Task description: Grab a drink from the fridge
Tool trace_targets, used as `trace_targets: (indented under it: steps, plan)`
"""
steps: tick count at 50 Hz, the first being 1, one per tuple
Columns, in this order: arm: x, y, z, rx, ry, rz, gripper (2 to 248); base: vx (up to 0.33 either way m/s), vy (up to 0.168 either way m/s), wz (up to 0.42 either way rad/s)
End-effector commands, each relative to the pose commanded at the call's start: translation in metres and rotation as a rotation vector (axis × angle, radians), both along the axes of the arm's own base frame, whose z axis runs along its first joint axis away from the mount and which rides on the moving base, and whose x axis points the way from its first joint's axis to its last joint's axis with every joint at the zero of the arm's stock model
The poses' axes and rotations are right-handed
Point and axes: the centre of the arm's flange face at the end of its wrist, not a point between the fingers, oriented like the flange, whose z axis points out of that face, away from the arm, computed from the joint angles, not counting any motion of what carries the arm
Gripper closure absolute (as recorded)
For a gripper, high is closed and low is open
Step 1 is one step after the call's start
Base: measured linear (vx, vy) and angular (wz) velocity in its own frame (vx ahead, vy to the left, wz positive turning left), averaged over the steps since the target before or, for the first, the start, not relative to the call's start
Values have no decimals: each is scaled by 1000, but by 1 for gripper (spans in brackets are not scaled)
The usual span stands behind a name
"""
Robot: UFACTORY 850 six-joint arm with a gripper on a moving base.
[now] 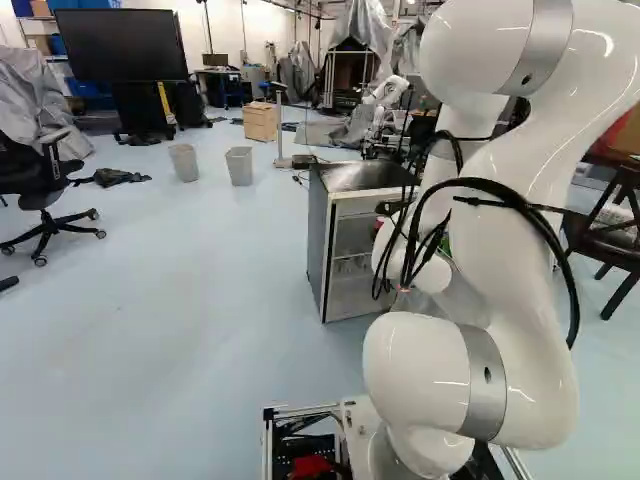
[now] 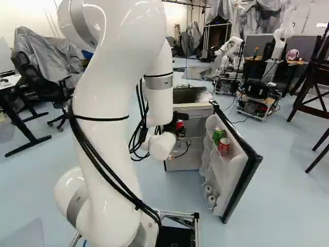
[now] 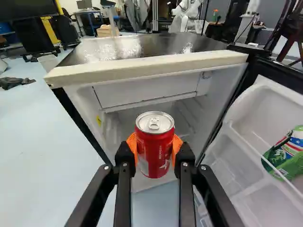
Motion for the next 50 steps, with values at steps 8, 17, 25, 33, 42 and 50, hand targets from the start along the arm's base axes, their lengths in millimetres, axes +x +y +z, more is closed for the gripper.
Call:
trace_targets:
  steps: [8,17,25,33,42,50]
  plan:
    - [-6,3,9,-6,-15,1,157,0,0,0]
    - [-10,4,19,-13,-33,1,157,0,0,0]
    - [-12,5,27,-20,-51,1,157,0,0,0]
    - [-13,5,35,-28,-70,1,157,0,0,0]
    - [-14,6,43,-36,-92,1,157,0,0,0]
    - [-15,6,51,-44,-111,1,157,0,0,0]
